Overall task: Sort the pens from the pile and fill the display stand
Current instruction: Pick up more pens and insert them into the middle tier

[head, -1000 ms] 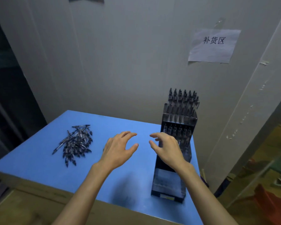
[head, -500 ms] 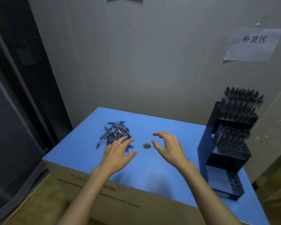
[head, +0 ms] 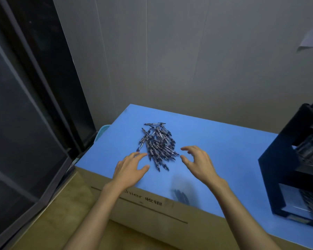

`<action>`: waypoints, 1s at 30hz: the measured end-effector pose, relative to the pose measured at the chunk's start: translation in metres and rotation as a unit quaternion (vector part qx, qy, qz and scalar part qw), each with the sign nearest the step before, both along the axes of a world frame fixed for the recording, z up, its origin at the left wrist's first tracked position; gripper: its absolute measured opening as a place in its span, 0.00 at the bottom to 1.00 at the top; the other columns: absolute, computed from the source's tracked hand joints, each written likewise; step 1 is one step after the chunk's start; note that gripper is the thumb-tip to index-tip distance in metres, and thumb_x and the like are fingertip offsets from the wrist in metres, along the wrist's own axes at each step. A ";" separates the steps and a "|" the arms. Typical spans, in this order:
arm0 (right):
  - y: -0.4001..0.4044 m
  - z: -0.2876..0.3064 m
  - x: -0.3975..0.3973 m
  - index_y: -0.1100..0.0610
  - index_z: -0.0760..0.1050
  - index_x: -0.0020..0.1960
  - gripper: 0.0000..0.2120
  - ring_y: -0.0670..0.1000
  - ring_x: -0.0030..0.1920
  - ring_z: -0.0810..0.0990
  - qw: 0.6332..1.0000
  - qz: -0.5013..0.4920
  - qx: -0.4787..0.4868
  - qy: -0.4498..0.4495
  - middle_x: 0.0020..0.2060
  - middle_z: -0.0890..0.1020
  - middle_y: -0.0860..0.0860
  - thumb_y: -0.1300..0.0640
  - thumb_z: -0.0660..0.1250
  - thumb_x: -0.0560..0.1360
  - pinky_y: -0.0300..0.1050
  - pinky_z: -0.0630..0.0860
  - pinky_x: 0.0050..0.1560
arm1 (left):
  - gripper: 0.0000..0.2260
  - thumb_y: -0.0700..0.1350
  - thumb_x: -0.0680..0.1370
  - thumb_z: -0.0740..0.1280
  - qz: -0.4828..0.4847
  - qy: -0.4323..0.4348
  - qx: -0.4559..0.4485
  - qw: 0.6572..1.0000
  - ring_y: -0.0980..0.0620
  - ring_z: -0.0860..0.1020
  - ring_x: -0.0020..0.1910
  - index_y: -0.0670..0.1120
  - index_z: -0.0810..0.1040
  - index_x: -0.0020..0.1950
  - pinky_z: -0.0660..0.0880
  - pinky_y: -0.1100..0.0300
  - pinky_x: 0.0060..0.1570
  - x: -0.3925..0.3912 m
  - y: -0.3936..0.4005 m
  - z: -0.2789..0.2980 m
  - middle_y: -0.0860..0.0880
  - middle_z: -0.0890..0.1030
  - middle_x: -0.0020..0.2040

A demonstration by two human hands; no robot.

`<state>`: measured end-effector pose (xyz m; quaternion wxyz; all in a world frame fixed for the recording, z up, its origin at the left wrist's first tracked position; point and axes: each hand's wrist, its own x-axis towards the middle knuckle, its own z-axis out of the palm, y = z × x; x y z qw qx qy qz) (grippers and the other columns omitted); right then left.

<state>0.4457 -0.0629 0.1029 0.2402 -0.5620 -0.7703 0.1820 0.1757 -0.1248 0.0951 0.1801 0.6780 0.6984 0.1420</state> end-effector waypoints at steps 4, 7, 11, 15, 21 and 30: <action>0.029 -0.016 -0.030 0.50 0.78 0.63 0.14 0.49 0.60 0.78 1.000 -0.004 -0.017 0.007 0.60 0.80 0.48 0.50 0.66 0.79 0.42 0.71 0.55 | 0.23 0.61 0.82 0.60 -0.007 0.014 -0.014 1.000 0.50 0.69 0.72 0.59 0.67 0.76 0.68 0.48 0.68 -0.032 0.031 -0.010 0.54 0.68 0.75; 0.051 -0.023 -0.053 0.50 0.79 0.62 0.13 0.50 0.58 0.80 0.999 -0.014 -0.035 0.028 0.59 0.81 0.48 0.51 0.67 0.78 0.46 0.74 0.55 | 0.23 0.60 0.82 0.61 -0.005 0.023 -0.035 0.999 0.49 0.69 0.72 0.58 0.67 0.76 0.68 0.49 0.68 -0.055 0.060 -0.015 0.54 0.68 0.75; 0.078 -0.033 -0.078 0.47 0.79 0.60 0.12 0.51 0.56 0.80 0.997 -0.027 -0.056 0.044 0.56 0.81 0.47 0.51 0.67 0.77 0.51 0.76 0.55 | 0.23 0.60 0.81 0.61 0.000 0.038 -0.062 0.997 0.48 0.70 0.72 0.57 0.69 0.75 0.68 0.48 0.68 -0.079 0.100 -0.025 0.52 0.70 0.74; 0.099 -0.046 -0.090 0.47 0.79 0.59 0.11 0.49 0.54 0.80 0.995 -0.042 -0.074 0.048 0.53 0.80 0.45 0.52 0.67 0.77 0.46 0.75 0.52 | 0.22 0.60 0.80 0.62 0.019 0.047 -0.078 0.996 0.47 0.72 0.69 0.55 0.70 0.74 0.69 0.50 0.66 -0.086 0.133 -0.043 0.50 0.73 0.71; 0.110 -0.057 -0.094 0.48 0.80 0.59 0.12 0.48 0.56 0.80 0.990 -0.086 -0.096 0.053 0.56 0.81 0.46 0.55 0.68 0.77 0.45 0.76 0.55 | 0.21 0.60 0.78 0.65 0.023 0.029 -0.104 0.994 0.46 0.75 0.64 0.52 0.74 0.68 0.72 0.51 0.60 -0.081 0.174 -0.070 0.49 0.76 0.65; 0.124 -0.068 -0.097 0.48 0.80 0.60 0.12 0.47 0.54 0.81 0.978 -0.173 -0.114 0.035 0.56 0.81 0.45 0.53 0.67 0.77 0.49 0.78 0.53 | 0.19 0.58 0.80 0.66 -0.021 0.050 -0.096 0.994 0.45 0.74 0.59 0.46 0.69 0.62 0.73 0.52 0.53 -0.069 0.239 -0.098 0.46 0.73 0.60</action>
